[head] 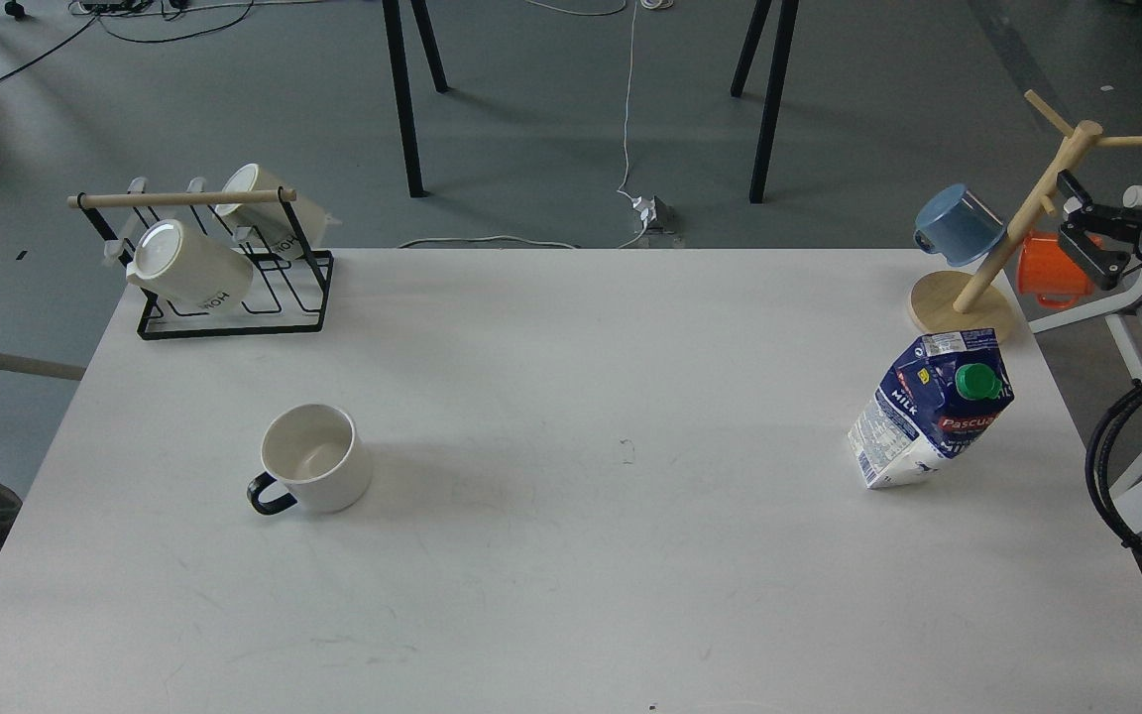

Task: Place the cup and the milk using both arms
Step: 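Extend the left gripper from the rest pose toward the white mug, then lower the left gripper into the white mug's rim and close it, then lift the white mug with the left gripper off the table, then carry the mug toward the table center and set it down upright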

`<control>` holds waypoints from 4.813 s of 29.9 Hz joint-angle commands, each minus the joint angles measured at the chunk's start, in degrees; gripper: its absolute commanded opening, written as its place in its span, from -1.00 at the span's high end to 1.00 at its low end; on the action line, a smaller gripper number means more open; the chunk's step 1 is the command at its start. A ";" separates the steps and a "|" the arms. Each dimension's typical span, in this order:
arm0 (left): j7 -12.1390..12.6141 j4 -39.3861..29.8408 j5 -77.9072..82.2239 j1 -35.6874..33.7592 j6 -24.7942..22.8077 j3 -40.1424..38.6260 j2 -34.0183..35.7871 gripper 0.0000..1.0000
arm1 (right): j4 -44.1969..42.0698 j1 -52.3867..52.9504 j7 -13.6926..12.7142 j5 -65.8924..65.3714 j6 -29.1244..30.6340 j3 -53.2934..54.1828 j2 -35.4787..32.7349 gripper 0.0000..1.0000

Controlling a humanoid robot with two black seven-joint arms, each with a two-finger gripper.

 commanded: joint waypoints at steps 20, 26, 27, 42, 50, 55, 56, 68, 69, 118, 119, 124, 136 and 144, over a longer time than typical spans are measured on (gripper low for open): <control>0.00 -19.37 86.37 1.43 1.91 9.97 7.26 -0.98 | -0.01 -5.01 1.06 0.61 0.00 2.55 -0.16 -0.96; 0.00 -17.18 86.19 2.49 2.26 9.79 1.82 -0.98 | -0.01 -5.01 1.06 0.61 0.00 2.55 -0.16 -0.96; 0.00 -16.30 86.19 2.49 2.35 9.79 0.85 -0.98 | -0.01 -5.01 1.06 0.61 0.00 2.55 -0.16 -0.96; 0.00 -7.51 86.80 3.99 4.81 9.97 -9.53 -0.96 | -0.10 -6.42 1.15 0.61 0.00 3.43 -0.69 -0.96; 0.00 -3.03 86.80 5.39 7.18 10.15 -13.31 -0.96 | -0.10 -6.94 1.06 0.61 0.00 3.43 -0.69 -0.96; 0.00 -2.85 86.80 6.27 7.36 10.06 -13.58 -0.79 | -0.10 -7.56 1.06 0.61 0.00 3.43 -0.69 -0.96; 0.00 -2.50 86.72 6.36 7.45 10.06 -13.66 -0.73 | -0.10 -7.56 1.06 0.61 0.00 3.43 -0.69 -0.96; 0.00 -1.53 87.07 8.11 10.87 10.50 -13.67 0.16 | -0.10 -8.70 1.15 0.61 0.00 3.52 -0.69 -0.96; 0.00 -1.53 87.07 8.47 11.05 10.50 -13.67 0.23 | -0.10 -8.79 1.15 0.61 0.00 3.60 -0.69 -0.96; 0.00 -8.56 87.77 -8.76 2.61 22.10 -33.61 1.00 | -5.46 -10.11 1.15 0.70 0.00 6.86 -1.04 -0.96; 0.00 -8.39 87.86 -8.49 2.61 22.27 -34.14 1.00 | -5.46 -10.11 1.15 0.70 0.00 6.86 -1.04 -0.96; 0.00 -5.23 88.73 -8.23 2.70 22.36 -36.86 0.96 | -5.46 -10.11 1.15 0.70 0.00 6.86 -1.13 -0.96; 0.00 -3.20 89.18 -7.18 2.88 22.36 -37.66 0.79 | -5.54 -10.20 1.15 0.70 0.00 6.77 -1.13 -0.96; 0.00 -3.20 89.09 -7.09 2.88 22.36 -37.22 0.68 | -5.63 -10.29 1.15 0.70 0.00 6.86 -1.13 -0.96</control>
